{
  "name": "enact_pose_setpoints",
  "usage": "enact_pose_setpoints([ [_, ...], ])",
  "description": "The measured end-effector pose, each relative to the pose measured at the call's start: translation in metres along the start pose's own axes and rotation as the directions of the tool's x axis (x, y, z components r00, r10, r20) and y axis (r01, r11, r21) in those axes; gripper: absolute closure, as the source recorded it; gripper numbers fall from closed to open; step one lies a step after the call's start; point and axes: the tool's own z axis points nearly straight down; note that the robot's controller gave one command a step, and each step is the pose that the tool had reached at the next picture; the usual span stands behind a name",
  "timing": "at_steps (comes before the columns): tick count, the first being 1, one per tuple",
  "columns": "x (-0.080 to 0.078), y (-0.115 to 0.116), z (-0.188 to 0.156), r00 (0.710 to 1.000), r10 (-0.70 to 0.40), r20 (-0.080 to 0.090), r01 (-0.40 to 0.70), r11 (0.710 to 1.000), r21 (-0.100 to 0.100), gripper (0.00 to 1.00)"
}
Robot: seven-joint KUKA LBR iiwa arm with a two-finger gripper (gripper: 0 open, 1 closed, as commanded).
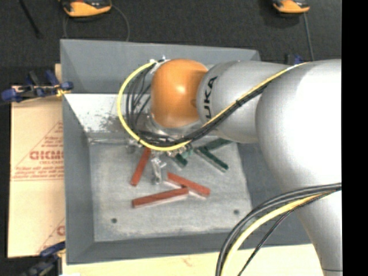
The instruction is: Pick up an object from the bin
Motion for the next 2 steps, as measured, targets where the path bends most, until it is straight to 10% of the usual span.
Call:
enact_pose_setpoints([
  [2, -0.0035, -0.0030, -0.0043, 1.000, 0.014, 0.008, -0.014, 1.000, -0.001, 0.00],
])
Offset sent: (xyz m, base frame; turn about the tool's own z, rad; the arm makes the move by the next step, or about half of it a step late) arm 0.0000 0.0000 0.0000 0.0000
